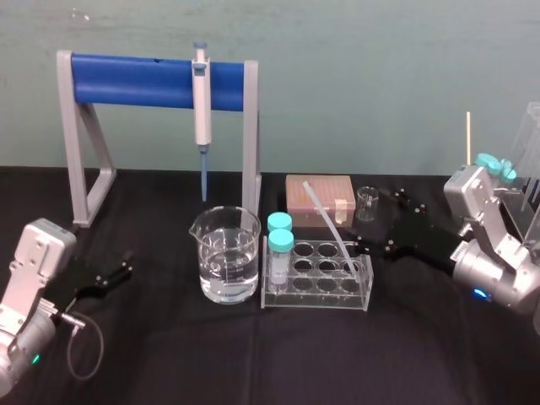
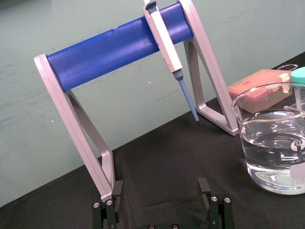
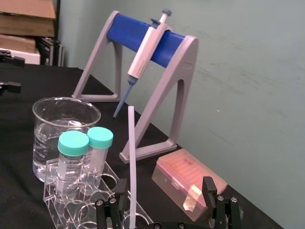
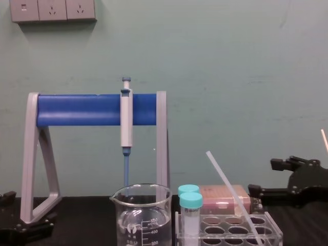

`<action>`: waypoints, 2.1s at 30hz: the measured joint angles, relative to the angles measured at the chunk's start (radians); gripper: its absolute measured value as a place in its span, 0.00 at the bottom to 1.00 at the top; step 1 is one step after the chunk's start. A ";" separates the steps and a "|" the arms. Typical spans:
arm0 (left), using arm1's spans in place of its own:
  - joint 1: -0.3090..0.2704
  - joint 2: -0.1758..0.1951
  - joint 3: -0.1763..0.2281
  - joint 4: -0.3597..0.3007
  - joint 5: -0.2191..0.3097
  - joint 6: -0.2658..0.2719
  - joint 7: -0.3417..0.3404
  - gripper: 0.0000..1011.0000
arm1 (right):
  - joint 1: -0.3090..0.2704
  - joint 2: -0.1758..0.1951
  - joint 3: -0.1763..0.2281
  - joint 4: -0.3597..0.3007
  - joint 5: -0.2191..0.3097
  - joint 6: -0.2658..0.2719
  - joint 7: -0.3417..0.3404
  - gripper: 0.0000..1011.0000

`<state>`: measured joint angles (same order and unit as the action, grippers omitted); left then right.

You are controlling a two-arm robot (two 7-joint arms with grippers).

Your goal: Pick up the stirring rod with one hand, then place it down.

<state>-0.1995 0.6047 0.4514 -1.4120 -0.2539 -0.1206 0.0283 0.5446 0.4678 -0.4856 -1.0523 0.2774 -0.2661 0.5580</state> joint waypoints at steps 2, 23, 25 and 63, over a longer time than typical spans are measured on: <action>0.000 0.000 0.000 0.000 0.000 0.000 0.000 0.99 | 0.014 -0.010 -0.003 0.020 -0.002 -0.007 0.017 0.99; 0.000 0.000 0.000 0.000 0.000 0.000 0.000 0.99 | 0.189 -0.140 -0.029 0.281 -0.047 -0.076 0.173 0.99; 0.000 0.000 0.000 0.000 0.000 0.000 0.000 0.99 | 0.200 -0.150 -0.030 0.297 -0.052 -0.081 0.181 0.99; 0.000 0.000 0.000 0.000 0.000 0.000 0.000 0.99 | 0.225 -0.186 -0.032 0.334 -0.063 -0.093 0.204 0.80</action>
<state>-0.1995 0.6047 0.4514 -1.4120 -0.2538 -0.1205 0.0283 0.7700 0.2821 -0.5173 -0.7180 0.2140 -0.3586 0.7618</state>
